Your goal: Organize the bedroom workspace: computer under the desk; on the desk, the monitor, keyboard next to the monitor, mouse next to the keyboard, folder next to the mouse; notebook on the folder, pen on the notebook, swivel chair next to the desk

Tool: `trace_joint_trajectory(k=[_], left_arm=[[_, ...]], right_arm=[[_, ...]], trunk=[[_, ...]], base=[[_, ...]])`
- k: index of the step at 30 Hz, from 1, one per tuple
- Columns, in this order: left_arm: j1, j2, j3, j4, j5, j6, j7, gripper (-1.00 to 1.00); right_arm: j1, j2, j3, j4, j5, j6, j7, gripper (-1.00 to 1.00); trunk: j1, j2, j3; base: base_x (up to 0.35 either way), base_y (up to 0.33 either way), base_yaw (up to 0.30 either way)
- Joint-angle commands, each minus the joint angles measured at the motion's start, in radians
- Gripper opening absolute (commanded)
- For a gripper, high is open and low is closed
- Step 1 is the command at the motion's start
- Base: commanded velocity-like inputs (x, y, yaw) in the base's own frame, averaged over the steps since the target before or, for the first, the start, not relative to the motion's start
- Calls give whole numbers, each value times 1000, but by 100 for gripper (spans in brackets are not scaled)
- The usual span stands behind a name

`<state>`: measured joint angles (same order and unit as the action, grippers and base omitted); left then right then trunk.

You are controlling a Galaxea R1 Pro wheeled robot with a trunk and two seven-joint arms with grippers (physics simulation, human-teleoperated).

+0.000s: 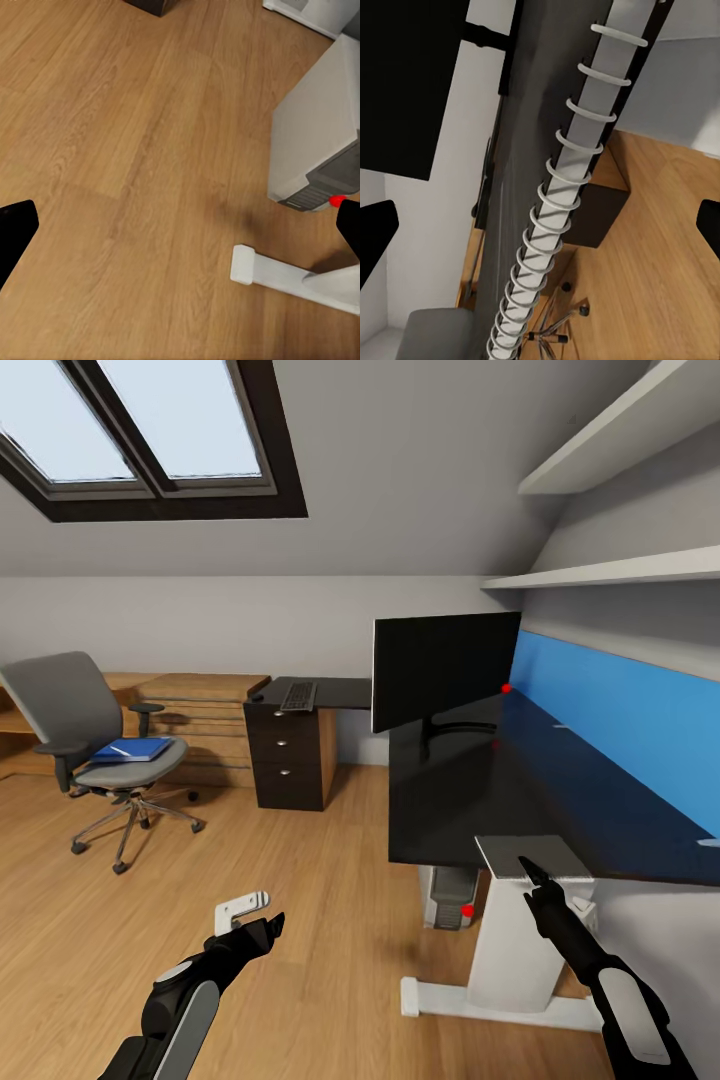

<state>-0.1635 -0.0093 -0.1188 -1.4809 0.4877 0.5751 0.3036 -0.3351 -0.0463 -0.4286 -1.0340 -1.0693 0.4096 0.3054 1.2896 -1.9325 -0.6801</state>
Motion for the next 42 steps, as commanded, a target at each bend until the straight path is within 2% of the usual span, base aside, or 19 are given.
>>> trace_joint_trajectory(k=[1,7,8,21,27,32,36,38,42], left_arm=[[-1,0,-1,-1,11,3,9,100],[-1,0,-1,-1,11,3,9,100],[-1,0,-1,-1,11,3,9,100],[-1,-1,-1,-1,11,3,9,100],[-1,-1,-1,-1,11,3,12,100],[-1,-1,-1,0,11,3,13,100],[-1,-1,-1,13,9,2,15,100],[-1,-1,-2,16,8,1,14,100],[-1,-1,-2,17,8,1,11,100]], right_arm=[[-1,0,-2,0,-6,8,1,100],[-1,0,-2,0,-5,8,1,100],[-1,0,-2,0,-5,8,1,-100],[-1,0,-2,-1,-5,9,-9,-100],[-1,0,-2,-4,-6,11,-7,-100],[-1,3,-2,-54,-7,14,-8,-100],[1,26,-2,-111,-7,19,-9,-100],[2,31,-2,-134,-7,48,-9,-100],[3,34,-2,-151,-8,97,-8,-100]], trunk=[[0,0,-1],[0,0,-1],[0,0,-1],[0,0,-1],[-23,42,18],[-42,77,33],[-58,105,46],[-65,119,52],[-65,119,52]], base=[[10,0,0],[3,0,0],[0,0,0],[0,0,0],[0,0,0],[0,0,0],[0,0,0],[0,0,0],[0,0,0]])
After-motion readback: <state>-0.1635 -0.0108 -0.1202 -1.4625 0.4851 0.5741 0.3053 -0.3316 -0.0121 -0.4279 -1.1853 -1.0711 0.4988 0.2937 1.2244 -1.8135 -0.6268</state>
